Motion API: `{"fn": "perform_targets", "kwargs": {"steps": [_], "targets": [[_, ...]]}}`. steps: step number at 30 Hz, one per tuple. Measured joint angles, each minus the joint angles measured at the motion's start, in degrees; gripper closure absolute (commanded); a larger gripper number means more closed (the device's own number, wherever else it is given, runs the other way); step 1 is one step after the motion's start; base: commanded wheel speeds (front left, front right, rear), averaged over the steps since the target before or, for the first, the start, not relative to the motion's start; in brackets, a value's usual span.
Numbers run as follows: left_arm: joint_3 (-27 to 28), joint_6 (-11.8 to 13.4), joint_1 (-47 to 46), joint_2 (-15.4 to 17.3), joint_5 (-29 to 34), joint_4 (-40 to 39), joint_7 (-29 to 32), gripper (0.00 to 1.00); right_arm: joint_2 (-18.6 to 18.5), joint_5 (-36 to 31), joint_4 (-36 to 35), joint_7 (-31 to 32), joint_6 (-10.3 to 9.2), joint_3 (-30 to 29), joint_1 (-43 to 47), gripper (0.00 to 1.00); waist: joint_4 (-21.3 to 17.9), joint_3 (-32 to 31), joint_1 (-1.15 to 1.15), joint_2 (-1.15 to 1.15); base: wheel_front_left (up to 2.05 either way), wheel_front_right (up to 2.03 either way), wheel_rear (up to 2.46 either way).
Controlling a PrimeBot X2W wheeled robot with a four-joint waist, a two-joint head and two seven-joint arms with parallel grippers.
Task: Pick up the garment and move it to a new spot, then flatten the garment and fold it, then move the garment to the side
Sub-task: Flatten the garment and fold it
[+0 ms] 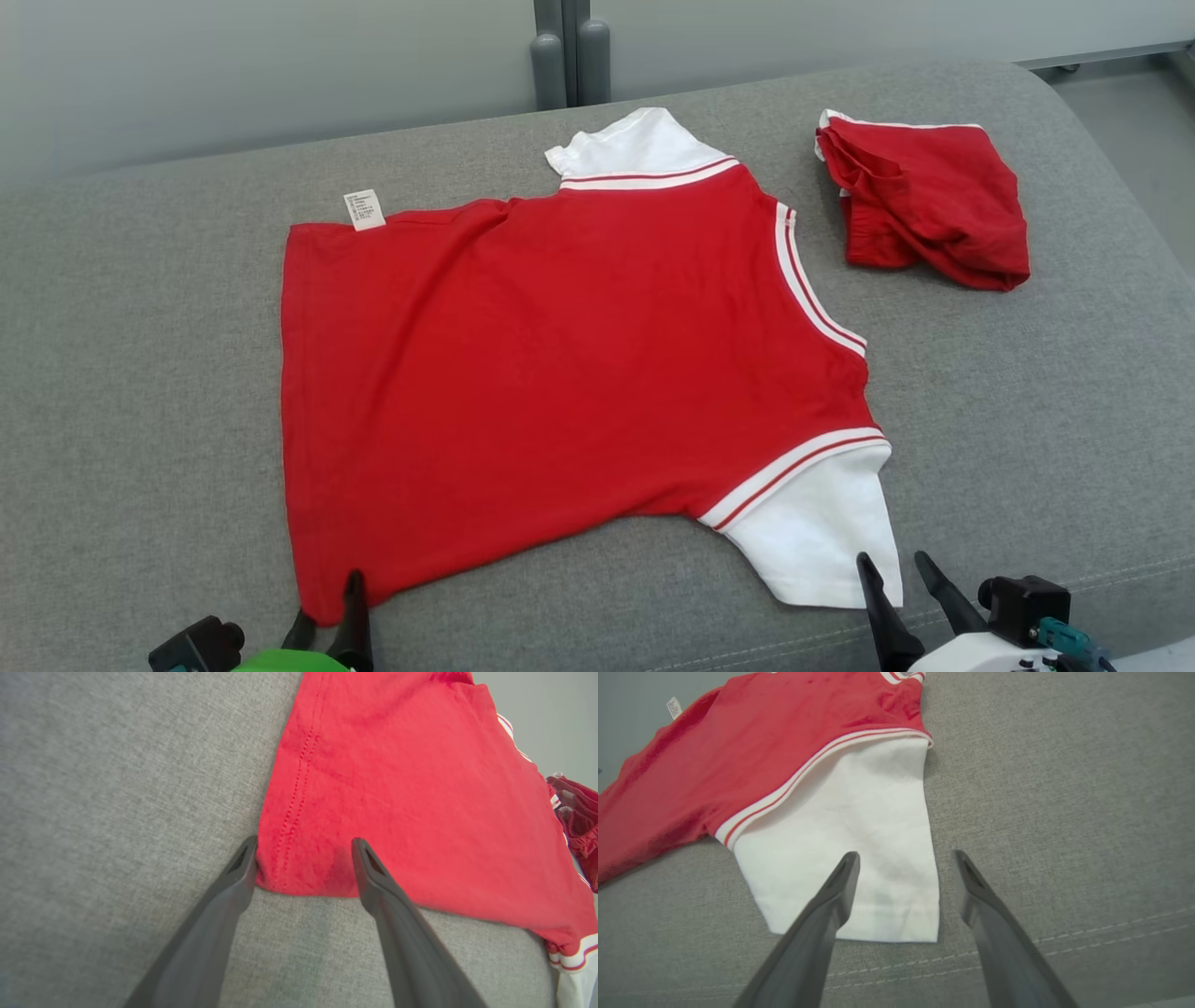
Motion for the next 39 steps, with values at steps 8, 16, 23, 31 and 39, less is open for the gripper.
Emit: {"fn": "perform_targets", "kwargs": {"steps": [8, 16, 23, 31, 39], "targets": [[-0.4, 0.0, -1.2, 0.0, -0.7, 0.7, -0.9, 1.00, 0.1, 0.0, 3.0, 0.0, 0.35, 1.2, -0.8, 0.00, 0.1, 0.5, 0.00, 0.00, 0.00, 0.00, 0.00], [-1.5, -0.9, -2.2, -0.1, -0.9, -0.5, -3.0, 1.00, 0.2, 2.0, 5.7, -0.1, 0.79, 0.9, -0.8, 0.00, 0.6, 0.9, 0.00, 0.00, 0.00, 0.00, 0.00], [-2.4, -1.5, -2.4, -0.1, -0.8, -1.4, -3.7, 1.00, 0.4, 3.7, 7.8, -0.4, 0.88, 0.7, -1.5, 0.57, 1.1, 0.8, 0.00, 0.00, 0.00, 0.00, 0.00], [-2.5, -1.6, -2.7, -0.1, -0.4, -1.4, -4.5, 1.00, 0.5, 5.6, 9.1, -0.5, 1.46, 1.5, -2.5, 1.00, 1.3, -0.3, 0.00, 0.00, 0.00, 0.00, 0.00], [-2.4, -2.6, -3.0, -0.1, -0.4, -3.8, -5.0, 1.00, 0.1, 6.0, 5.2, -0.5, 1.85, 0.1, -4.7, 1.00, 1.1, -1.0, 0.00, 0.00, 0.00, 0.00, 0.00]]}}
